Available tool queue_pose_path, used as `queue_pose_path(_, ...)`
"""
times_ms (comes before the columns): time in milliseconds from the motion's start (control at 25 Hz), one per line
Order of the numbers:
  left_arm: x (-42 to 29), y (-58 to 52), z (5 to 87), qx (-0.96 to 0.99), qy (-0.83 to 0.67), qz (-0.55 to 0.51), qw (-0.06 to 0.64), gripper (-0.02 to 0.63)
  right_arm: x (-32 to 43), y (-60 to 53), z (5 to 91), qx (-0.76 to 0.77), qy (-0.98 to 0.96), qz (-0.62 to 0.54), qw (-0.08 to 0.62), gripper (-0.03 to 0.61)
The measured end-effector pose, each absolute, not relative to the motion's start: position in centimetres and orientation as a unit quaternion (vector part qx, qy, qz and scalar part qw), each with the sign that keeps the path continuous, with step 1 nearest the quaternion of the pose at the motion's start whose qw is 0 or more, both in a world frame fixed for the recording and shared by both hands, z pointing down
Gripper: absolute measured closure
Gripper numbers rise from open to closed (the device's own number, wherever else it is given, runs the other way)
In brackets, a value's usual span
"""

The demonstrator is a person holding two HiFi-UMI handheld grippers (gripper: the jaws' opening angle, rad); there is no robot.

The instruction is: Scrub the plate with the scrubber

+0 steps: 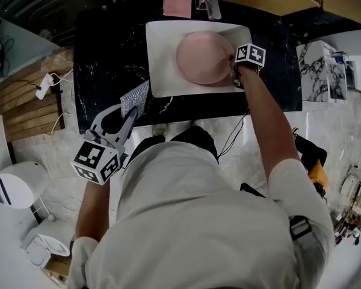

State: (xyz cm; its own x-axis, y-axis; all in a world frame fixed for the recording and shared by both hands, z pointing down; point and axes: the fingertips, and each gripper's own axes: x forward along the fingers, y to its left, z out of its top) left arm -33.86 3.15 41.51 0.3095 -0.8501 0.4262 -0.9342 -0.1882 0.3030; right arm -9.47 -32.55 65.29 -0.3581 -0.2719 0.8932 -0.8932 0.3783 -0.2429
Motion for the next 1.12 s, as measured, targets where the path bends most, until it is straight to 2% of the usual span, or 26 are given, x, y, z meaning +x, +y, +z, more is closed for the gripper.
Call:
queue_pose_path(160,-34.1,3.1,42.0,0.769,-0.577,0.097,0.258,0.548,-9.5,-32.7,65.9,0.401,-0.729,0.372,0.411,0.548)
queue_pose_path(320,-35.4,2.5,41.6,0.768,-0.582,0.105,0.246,0.548,-9.8,-32.7,65.5,0.397,-0.739,0.357,0.411,0.492)
queue_pose_path(480,-35.6,1.8,41.0,0.777,-0.575,0.100,0.236,0.548,-9.7,-32.5,63.0,0.397,-0.760,0.326,0.399,0.485)
queue_pose_path(760,-33.3,0.2,40.6,0.811,-0.532,0.082,0.231,0.548,-10.6,-28.0,54.2,0.376,-0.827,0.240,0.343,0.486)
queue_pose_path(1120,-28.2,-1.5,38.9,0.854,-0.472,0.090,0.198,0.548,-7.9,-15.9,44.8,0.375,-0.876,0.153,0.264,0.486)
